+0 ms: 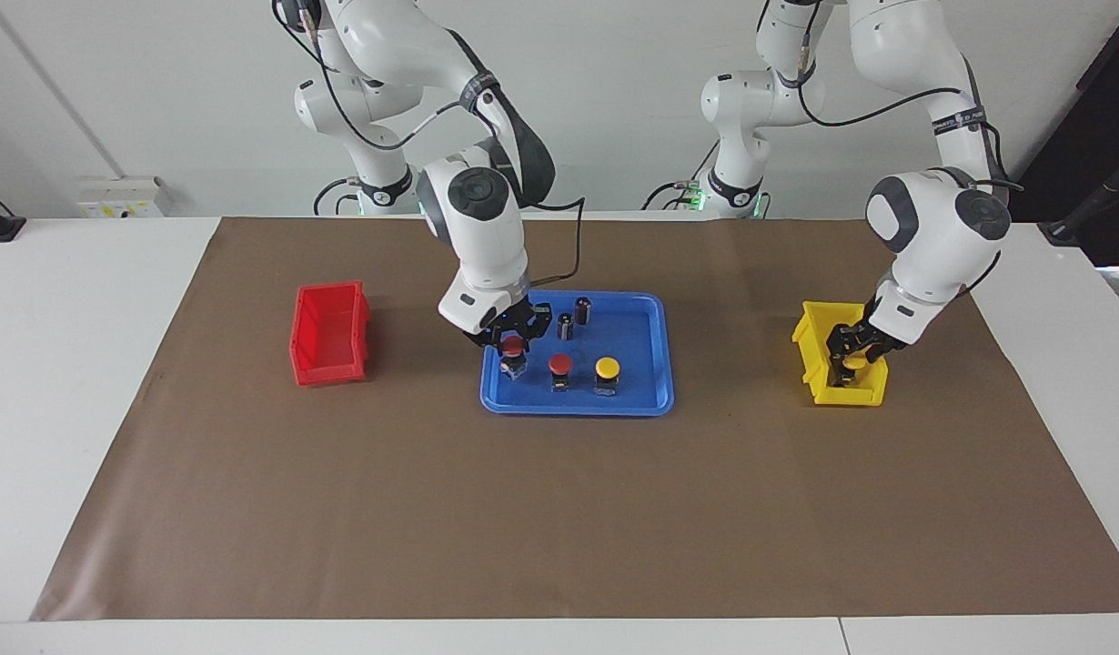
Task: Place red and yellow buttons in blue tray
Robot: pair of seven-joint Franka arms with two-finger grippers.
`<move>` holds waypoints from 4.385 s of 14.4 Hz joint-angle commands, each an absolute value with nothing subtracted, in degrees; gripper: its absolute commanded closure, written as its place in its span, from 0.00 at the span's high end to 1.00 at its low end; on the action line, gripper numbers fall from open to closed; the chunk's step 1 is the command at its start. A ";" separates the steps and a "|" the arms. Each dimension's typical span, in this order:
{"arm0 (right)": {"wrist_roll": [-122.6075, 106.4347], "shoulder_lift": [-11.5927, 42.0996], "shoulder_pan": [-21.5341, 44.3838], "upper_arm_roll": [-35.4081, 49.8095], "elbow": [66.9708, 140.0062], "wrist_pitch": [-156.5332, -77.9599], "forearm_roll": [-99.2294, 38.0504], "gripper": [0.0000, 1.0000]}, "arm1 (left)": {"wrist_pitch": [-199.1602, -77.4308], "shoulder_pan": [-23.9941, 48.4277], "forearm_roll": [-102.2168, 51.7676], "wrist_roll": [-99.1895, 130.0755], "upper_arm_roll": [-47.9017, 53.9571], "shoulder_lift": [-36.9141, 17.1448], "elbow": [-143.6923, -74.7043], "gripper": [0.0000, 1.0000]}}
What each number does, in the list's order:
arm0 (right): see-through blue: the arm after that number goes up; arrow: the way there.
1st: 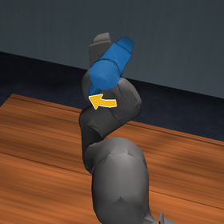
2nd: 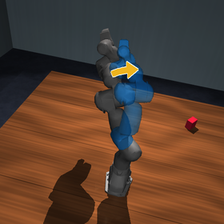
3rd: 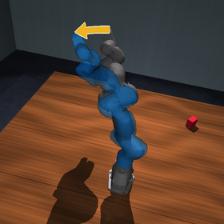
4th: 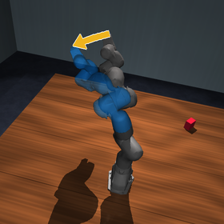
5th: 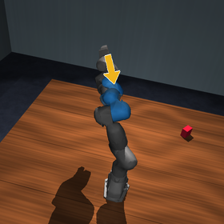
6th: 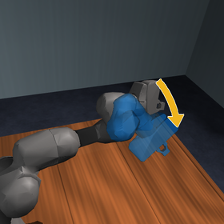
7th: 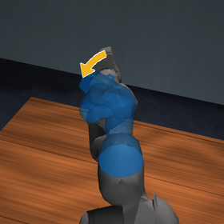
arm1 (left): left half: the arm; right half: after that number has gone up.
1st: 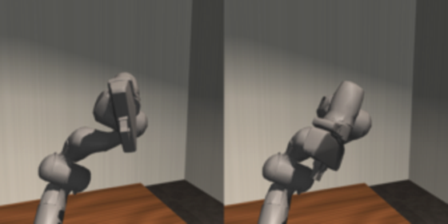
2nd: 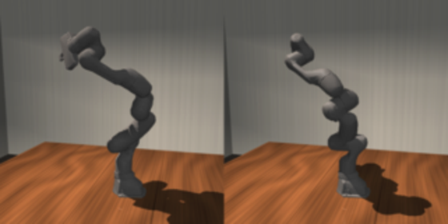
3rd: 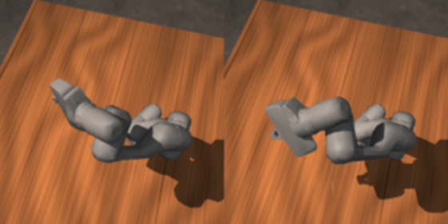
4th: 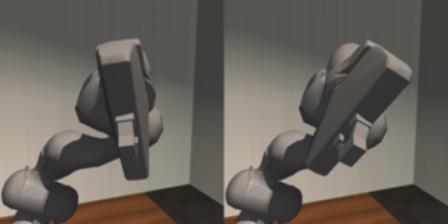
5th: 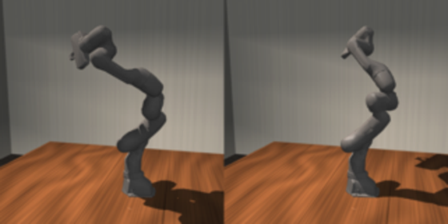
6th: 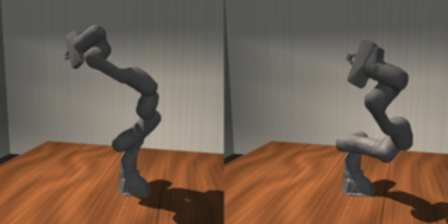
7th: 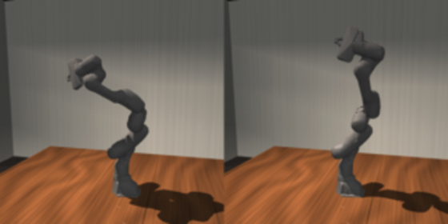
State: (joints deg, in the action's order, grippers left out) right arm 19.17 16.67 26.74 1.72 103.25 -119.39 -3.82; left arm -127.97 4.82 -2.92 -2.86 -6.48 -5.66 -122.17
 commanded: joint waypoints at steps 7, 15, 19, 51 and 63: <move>16.52 18.63 26.63 1.49 104.85 -122.52 -3.96 0.32 | -127.20 4.83 -3.43 -3.52 -6.24 -4.57 -121.30 0.05; 16.79 13.99 23.40 0.79 99.68 -116.04 -1.68 1.00 | -101.77 14.82 -3.43 14.80 -5.36 -4.13 -102.57 0.02; 16.70 10.72 16.02 0.70 91.96 -102.70 -1.58 1.00 | -109.32 27.66 -4.13 35.99 -5.10 -5.01 -103.45 0.02; -7.21 -3.16 -5.10 -3.78 93.60 -85.87 2.46 1.00 | -123.23 36.56 -4.57 44.47 -5.10 -16.09 -106.00 0.76; -7.12 -3.16 -5.01 -3.43 93.34 -85.34 2.29 1.00 | -104.79 24.01 -4.22 23.34 -5.80 -1.69 -104.24 1.00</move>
State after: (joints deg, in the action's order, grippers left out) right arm -6.17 -1.71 -4.87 -3.73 91.68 -84.55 1.83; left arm -109.03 28.01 -3.58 31.05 -5.92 -5.62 -104.07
